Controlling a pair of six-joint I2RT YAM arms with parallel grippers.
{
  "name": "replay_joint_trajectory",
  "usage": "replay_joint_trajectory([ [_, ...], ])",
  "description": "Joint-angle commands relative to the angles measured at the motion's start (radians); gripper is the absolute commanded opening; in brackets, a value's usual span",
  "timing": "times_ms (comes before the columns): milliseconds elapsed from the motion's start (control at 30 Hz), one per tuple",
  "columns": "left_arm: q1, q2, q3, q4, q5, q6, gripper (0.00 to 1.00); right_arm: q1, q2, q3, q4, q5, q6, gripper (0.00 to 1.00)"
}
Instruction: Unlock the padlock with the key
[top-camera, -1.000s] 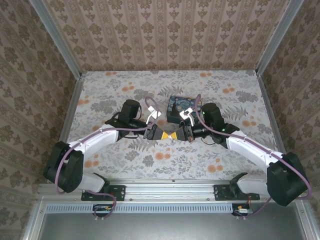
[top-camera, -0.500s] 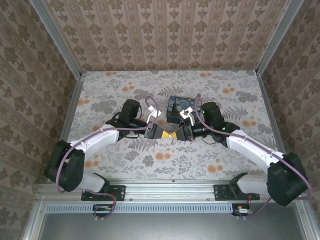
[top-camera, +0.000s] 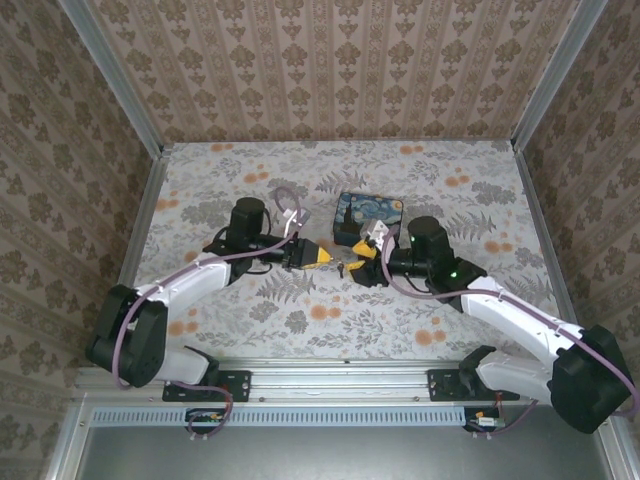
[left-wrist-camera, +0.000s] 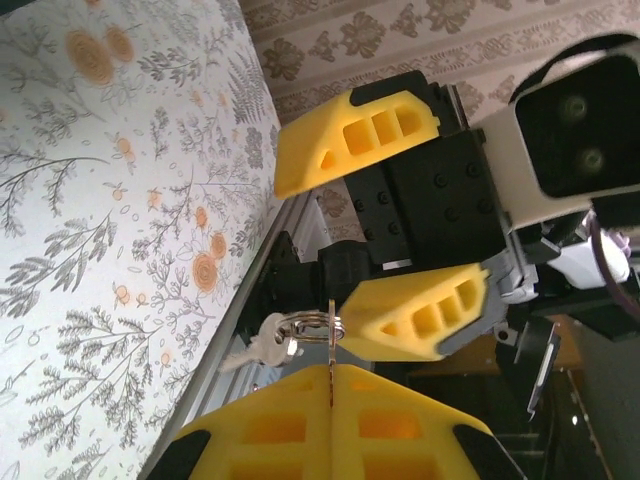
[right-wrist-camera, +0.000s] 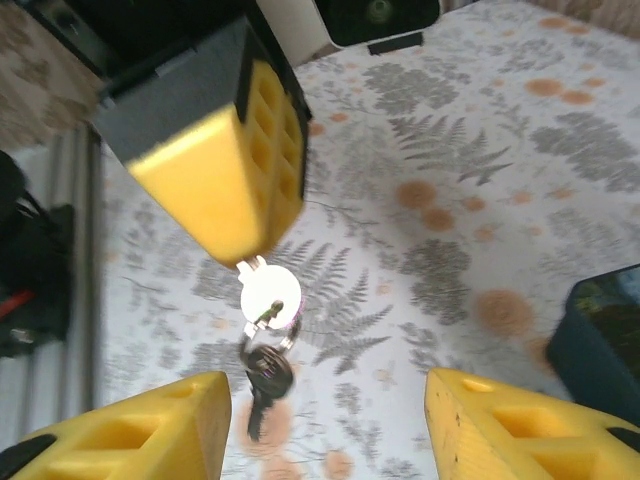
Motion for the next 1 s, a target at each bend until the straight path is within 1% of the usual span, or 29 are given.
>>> replay_joint_trajectory([
  [0,0.012,-0.039,0.028,-0.075,-0.030,-0.049,0.00,0.061,-0.009,0.003,0.124,0.181,-0.170,0.53],
  [100,0.017,-0.035,0.031,-0.093,-0.039,-0.071,0.00,0.135,0.010,0.007,0.128,0.291,-0.254,0.53],
  [167,0.017,-0.035,0.037,-0.118,-0.053,-0.065,0.00,0.177,0.021,-0.001,0.163,0.372,-0.296,0.52],
  [267,0.018,-0.032,0.043,-0.129,-0.076,-0.077,0.00,0.217,0.026,-0.015,0.201,0.440,-0.348,0.52],
  [400,0.020,-0.029,0.050,-0.118,-0.086,-0.101,0.00,0.243,0.029,-0.010,0.189,0.476,-0.390,0.48],
  [500,0.022,-0.026,0.048,-0.112,-0.087,-0.099,0.00,0.251,0.033,-0.015,0.193,0.475,-0.389,0.34],
  [533,0.022,-0.025,0.043,-0.107,-0.088,-0.102,0.00,0.255,0.037,-0.016,0.197,0.474,-0.385,0.32],
  [633,0.023,-0.028,0.022,-0.065,-0.087,-0.127,0.00,0.268,0.055,-0.013,0.203,0.473,-0.379,0.34],
  [833,0.026,-0.028,0.021,-0.053,-0.087,-0.132,0.00,0.288,0.091,-0.009,0.211,0.495,-0.389,0.34],
  [867,0.026,-0.029,0.022,-0.052,-0.087,-0.133,0.00,0.291,0.096,-0.010,0.212,0.504,-0.395,0.33],
  [967,0.025,-0.031,0.017,-0.052,-0.085,-0.131,0.00,0.295,0.099,-0.021,0.244,0.544,-0.408,0.27],
])
